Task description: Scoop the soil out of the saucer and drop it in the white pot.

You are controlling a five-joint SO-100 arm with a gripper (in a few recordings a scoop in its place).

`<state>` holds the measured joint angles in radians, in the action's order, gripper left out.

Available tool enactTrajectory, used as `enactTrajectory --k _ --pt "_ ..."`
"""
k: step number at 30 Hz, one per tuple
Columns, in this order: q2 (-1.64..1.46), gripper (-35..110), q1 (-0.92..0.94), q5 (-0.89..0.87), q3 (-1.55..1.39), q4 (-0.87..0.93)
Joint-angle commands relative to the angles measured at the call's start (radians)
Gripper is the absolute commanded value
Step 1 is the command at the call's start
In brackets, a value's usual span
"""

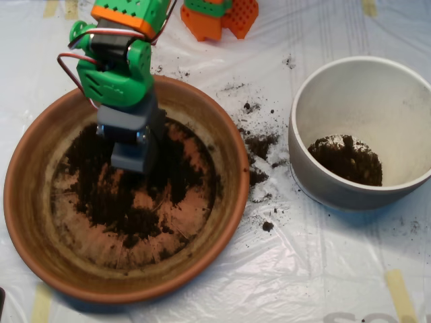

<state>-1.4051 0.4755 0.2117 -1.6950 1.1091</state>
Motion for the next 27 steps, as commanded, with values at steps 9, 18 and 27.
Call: enactTrajectory --k 9,18,27 --pt "-0.225 0 -0.086 -0.012 0.235 0.152" --pt "-0.393 0 -0.253 -0.057 0.301 0.241" --pt "-0.342 0 -0.52 -0.083 0.518 0.371"
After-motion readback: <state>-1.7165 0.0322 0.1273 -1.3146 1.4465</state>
